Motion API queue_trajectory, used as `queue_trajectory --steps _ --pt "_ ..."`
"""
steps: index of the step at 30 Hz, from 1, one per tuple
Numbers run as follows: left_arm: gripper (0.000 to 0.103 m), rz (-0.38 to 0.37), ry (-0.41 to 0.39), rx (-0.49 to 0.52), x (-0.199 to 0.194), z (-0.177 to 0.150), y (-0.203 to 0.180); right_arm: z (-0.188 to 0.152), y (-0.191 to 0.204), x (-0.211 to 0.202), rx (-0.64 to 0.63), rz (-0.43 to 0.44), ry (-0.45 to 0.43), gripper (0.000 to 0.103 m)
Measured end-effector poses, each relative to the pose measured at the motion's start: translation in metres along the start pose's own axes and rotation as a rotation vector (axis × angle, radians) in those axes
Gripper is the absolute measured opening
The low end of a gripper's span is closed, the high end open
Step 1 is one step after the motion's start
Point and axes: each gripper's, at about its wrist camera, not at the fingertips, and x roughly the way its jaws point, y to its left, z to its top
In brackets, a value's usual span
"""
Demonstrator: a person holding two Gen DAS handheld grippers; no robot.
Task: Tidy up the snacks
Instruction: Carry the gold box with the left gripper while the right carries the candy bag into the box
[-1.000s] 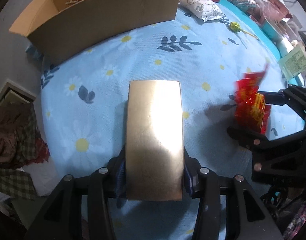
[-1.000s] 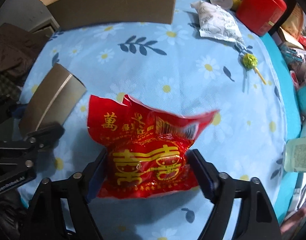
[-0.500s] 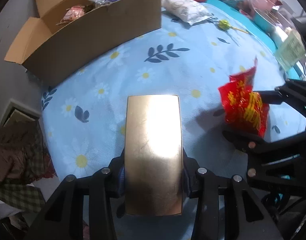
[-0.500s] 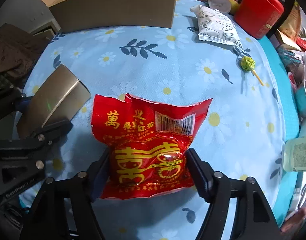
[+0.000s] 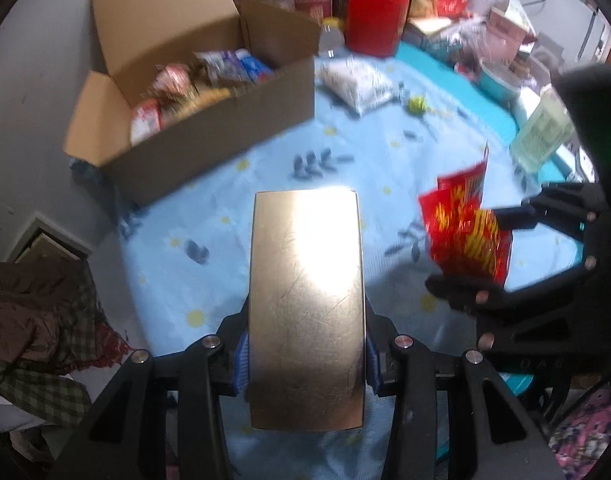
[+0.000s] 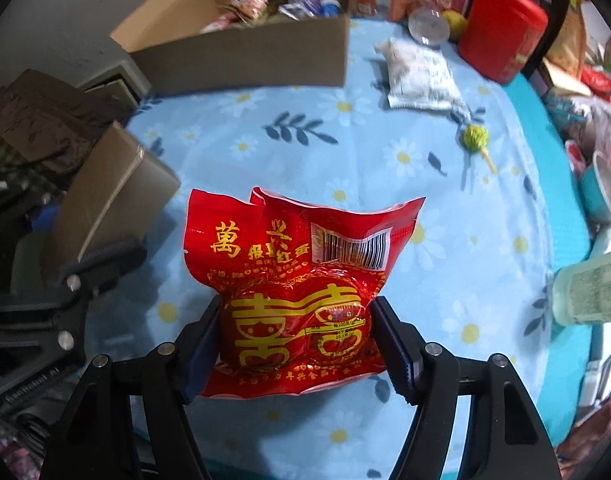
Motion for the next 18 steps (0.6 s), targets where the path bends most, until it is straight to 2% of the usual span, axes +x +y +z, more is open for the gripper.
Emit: queue_trajectory --steps 7,18 --pt "0.043 0.015 -0.084 -0.030 -0.037 0.016 0.014 0.010 0.017 -0.044 -0.022 0.033 -0.071 0.071" --pt "0.043 0.039 -0.213 -0.066 -0.090 0.038 0.031 0.040 0.033 -0.091 -0.064 0.054 -0.200 0.071"
